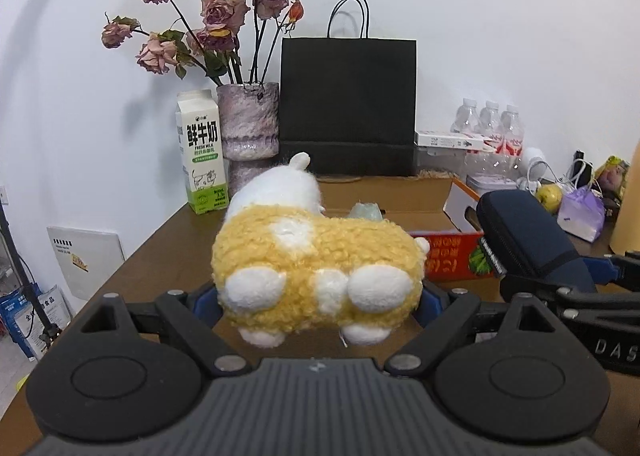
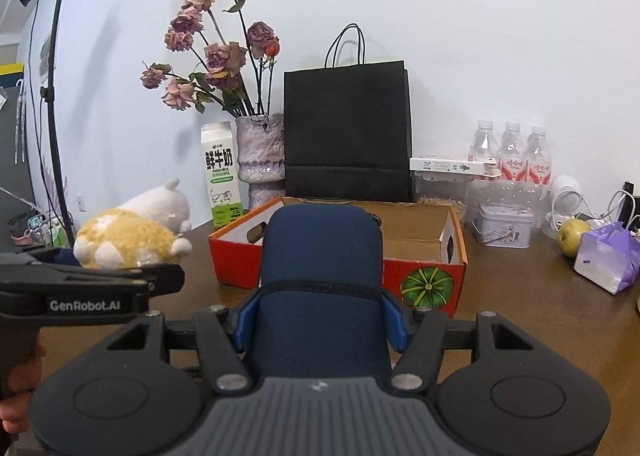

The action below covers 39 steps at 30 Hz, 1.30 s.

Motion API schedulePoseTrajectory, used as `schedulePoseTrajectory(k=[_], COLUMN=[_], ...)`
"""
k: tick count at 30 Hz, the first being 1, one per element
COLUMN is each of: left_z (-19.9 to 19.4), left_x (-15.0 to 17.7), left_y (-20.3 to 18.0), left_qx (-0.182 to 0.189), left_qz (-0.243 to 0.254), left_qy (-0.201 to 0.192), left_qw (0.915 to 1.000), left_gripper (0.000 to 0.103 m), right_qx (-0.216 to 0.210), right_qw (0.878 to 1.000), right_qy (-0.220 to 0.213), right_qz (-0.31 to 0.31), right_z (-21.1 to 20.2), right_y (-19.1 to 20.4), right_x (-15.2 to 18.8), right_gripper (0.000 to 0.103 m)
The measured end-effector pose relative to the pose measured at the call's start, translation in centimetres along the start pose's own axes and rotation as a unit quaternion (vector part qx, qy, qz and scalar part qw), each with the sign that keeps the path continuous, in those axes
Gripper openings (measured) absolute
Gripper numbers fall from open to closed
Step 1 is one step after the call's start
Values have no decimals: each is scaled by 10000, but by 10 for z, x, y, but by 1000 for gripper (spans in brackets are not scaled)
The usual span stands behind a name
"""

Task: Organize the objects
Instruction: 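Carry the plush toy and glasses case up and over into the red box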

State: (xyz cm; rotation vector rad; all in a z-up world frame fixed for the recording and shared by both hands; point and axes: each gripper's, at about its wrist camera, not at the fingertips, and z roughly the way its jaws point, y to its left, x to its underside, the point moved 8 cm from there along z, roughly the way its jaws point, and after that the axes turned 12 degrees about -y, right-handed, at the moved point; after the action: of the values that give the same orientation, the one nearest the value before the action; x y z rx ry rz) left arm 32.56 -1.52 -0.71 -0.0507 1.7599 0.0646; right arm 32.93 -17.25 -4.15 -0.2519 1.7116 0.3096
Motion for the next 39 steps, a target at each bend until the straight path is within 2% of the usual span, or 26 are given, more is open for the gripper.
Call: schedulePoseTrajectory(k=[22, 39], left_z=[89, 154], left_x=[-32, -40], left_y=[-7, -6], left_qx=[-12, -3], left_qz=[-291, -460], left_qy=[-5, 139], left_qw=[9996, 9988], left_gripper=[91, 91], right_qx=[193, 260], right_qw=[9993, 9988], right_qy=[-58, -16], right_qz=[309, 413], right_z=[89, 148], right_y=[-26, -47], right_x=[-29, -37], right_gripper=[60, 60])
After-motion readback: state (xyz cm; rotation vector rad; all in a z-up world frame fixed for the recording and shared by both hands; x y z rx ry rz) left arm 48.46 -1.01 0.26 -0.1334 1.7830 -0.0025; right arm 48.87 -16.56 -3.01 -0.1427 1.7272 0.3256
